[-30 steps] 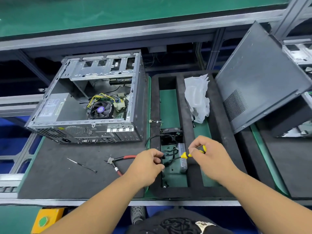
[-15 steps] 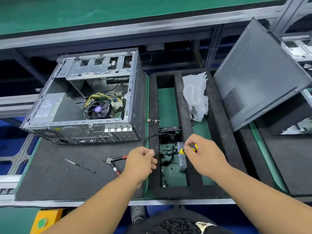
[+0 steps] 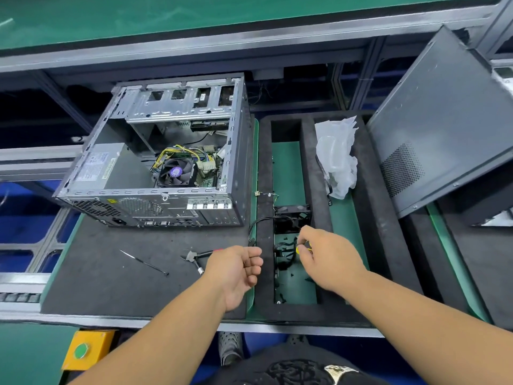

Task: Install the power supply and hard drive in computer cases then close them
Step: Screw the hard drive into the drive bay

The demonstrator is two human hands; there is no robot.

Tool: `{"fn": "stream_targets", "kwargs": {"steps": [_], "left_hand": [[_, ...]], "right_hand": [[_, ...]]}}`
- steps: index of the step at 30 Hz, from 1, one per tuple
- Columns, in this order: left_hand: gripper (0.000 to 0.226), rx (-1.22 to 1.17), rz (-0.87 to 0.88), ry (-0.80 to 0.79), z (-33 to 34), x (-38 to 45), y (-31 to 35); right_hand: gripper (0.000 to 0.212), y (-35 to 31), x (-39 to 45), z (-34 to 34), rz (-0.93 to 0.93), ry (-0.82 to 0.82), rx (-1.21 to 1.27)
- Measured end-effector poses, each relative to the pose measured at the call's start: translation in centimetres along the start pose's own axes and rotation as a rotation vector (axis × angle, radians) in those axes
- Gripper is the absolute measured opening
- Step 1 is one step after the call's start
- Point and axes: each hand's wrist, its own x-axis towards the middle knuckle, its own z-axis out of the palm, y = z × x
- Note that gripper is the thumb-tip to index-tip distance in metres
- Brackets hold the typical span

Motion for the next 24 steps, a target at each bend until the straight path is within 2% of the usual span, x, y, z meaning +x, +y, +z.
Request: {"fn": "stream_targets", "kwargs": {"steps": [4,11,16,20,24], "left_hand": [[0.028,0.001,-0.019,-0.027,0.4,0.2,-0.3],[0.03,0.001,-0.014,0.002,1.2,0.4,-0.6],[0.032,0.057,-0.049,-0.008,1.1,0.2,-0.8],[0.024,0.08,-0.077,-0.045,1.6,0.1,-1.1],[0.028,0.081,-0.092,-0.072,2.4,0.5,-1.6]], "right_hand": [[0.003,0.6,-0.5,-0.4,0.027,0.028,0.043],[0.002,-0.5,0.1,1.0,0.013,-0.017,0.021],[0.004,-0.4,-0.8,-0.5,0.051,0.021,0.078],[0.008,-0.1,-2.2,-3.0,0.139,0.07,0.277],[0.011,0.2,-2.8,-4.6,0.212,0.107,0.575]]}}
